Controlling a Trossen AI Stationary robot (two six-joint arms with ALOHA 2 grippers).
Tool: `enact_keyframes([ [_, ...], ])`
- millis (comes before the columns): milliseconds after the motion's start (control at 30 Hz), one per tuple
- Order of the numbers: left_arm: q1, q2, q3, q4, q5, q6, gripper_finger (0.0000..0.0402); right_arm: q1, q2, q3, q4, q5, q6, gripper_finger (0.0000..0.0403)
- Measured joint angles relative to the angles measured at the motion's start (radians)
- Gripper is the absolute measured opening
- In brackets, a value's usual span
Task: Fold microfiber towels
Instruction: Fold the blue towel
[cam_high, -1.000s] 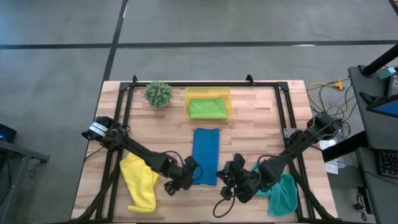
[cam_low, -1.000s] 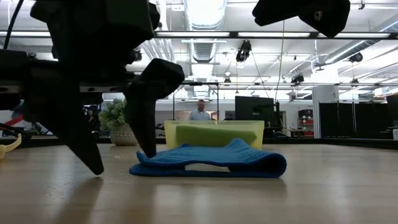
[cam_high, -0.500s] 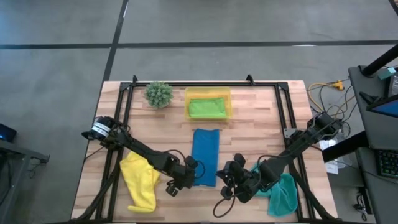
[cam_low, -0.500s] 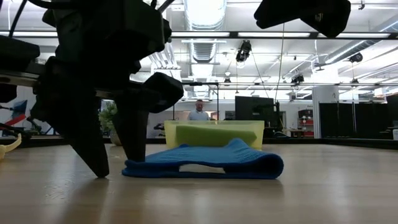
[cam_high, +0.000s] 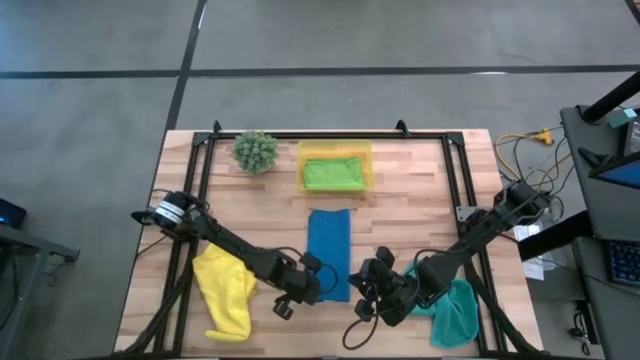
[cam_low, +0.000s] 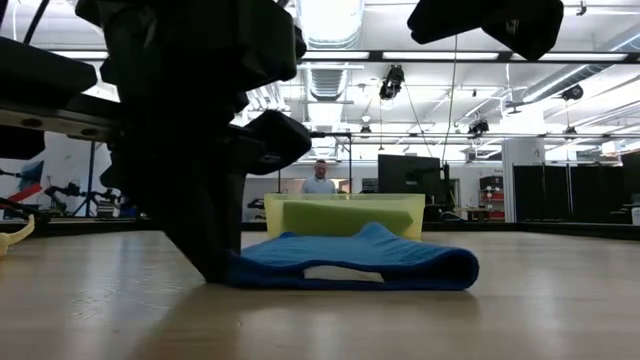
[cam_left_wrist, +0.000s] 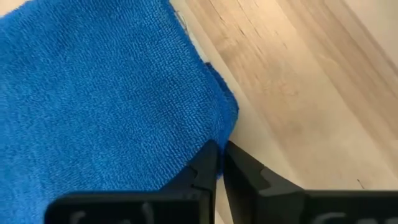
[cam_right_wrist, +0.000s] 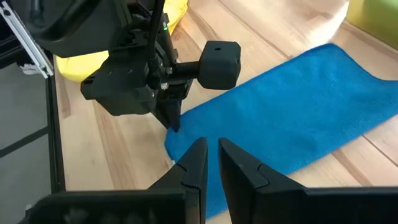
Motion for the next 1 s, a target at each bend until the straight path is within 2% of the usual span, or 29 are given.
enact_keyframes([
  [233, 0.001, -0.094, -0.007, 0.015, -0.019, -0.001, 0.0001, 0.005, 0.000, 0.000, 0.001, -0.025, -0.010, 0.0034],
  [333, 0.004, -0.122, -0.010, 0.027, -0.025, -0.001, 0.0001, 0.016, 0.019, -0.010, 0.038, -0.055, -0.078, 0.0034],
  [467, 0.012, -0.128, -0.013, 0.026, -0.033, -0.002, 0.0000, 0.018, 0.102, -0.031, 0.109, -0.233, -0.202, 0.0043],
  [600, 0.015, -0.131, -0.025, 0.036, -0.025, -0.028, 0.0000, 0.007, 0.190, -0.032, 0.162, -0.380, -0.319, 0.0083],
  [833, 0.016, -0.132, -0.023, 0.033, -0.013, -0.078, 0.0000, -0.003, 0.274, -0.006, 0.164, -0.380, -0.522, 0.0178],
  [1000, 0.016, -0.132, -0.023, 0.033, -0.002, -0.082, 0.0000, -0.006, 0.271, 0.004, 0.126, -0.321, -0.634, 0.0204],
])
